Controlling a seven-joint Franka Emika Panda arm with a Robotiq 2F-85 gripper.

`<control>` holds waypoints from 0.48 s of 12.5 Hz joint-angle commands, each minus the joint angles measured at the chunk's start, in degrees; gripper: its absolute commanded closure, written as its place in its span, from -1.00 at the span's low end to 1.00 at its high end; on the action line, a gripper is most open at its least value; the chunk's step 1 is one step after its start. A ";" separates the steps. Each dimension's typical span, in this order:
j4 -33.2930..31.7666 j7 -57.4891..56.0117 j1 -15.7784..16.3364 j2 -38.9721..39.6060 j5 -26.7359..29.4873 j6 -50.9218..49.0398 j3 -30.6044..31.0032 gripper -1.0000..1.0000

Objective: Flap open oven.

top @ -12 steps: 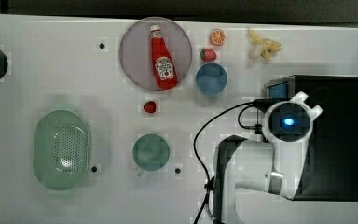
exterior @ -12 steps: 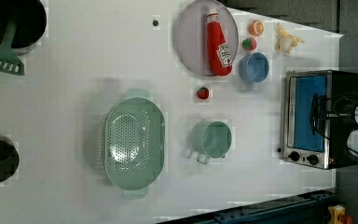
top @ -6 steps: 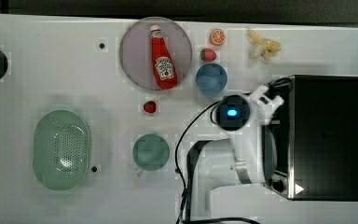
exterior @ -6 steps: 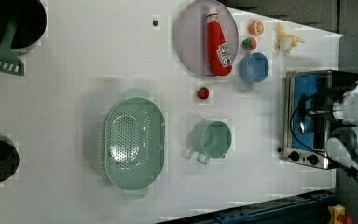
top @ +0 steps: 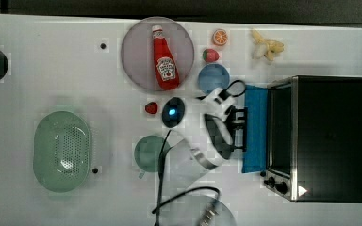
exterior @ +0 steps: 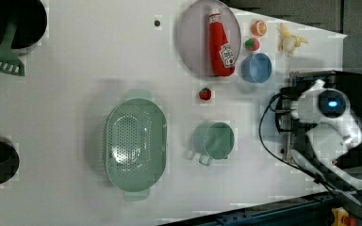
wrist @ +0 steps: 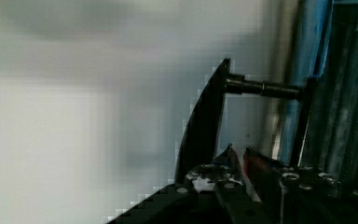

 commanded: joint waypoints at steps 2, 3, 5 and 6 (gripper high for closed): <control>0.41 18.12 3.57 5.45 -3.77 -0.54 0.69 0.65; 0.84 20.68 4.24 6.57 -3.77 -0.62 0.69 0.65; 1.30 22.46 5.01 8.33 -3.77 -0.61 0.69 0.65; 1.36 22.46 5.17 8.72 -3.75 -0.56 0.69 0.65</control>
